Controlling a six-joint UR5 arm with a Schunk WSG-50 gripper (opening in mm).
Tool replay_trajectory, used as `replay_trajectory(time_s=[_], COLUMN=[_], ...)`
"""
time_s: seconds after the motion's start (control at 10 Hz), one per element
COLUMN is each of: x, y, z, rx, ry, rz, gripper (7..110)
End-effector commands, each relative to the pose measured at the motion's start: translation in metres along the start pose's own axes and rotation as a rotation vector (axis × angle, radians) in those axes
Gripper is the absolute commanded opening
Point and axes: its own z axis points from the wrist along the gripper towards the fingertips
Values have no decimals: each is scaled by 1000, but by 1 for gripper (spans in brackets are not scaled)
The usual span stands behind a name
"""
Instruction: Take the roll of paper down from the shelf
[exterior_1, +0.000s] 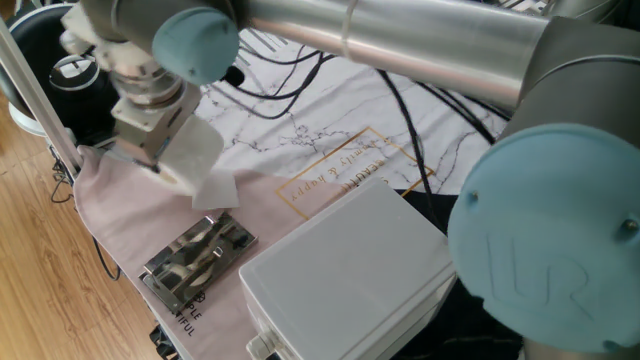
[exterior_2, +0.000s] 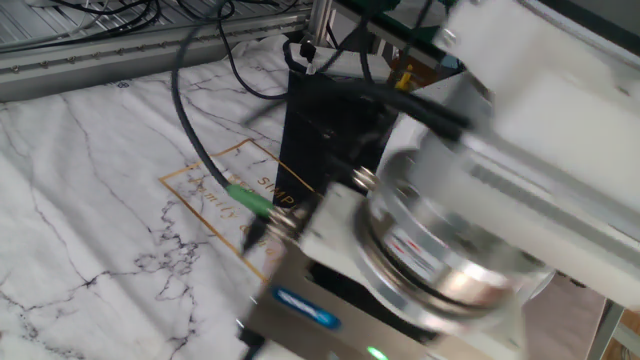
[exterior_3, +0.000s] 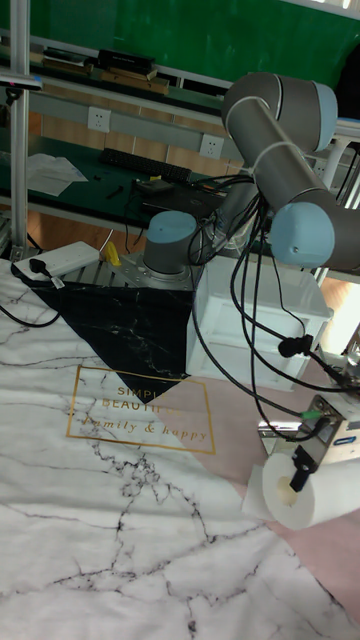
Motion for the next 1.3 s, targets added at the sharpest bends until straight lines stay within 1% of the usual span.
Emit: replay_trajectory(time_s=[0.0,0.1,0.2,0.3,0.4,0.5,0.6,0.7,0.9,1.0,1.1,1.2], x=[14,25,38,58,73,78,67,54,58,58,56,54], y=[-46,-58,-72,-93,-108,-105,-91,-77,-65,-65,-63,-57], z=[9,15,23,30,34,38,38,35,35,35,35,35], rx=[13,44,77,143,194,177,124,79,35,35,30,4], ry=[-14,-4,6,40,71,69,51,33,48,50,43,35], rz=[11,34,62,58,28,50,61,70,147,184,199,219], gripper=[66,66,44,44,44,44,44,66,66,66,66,66])
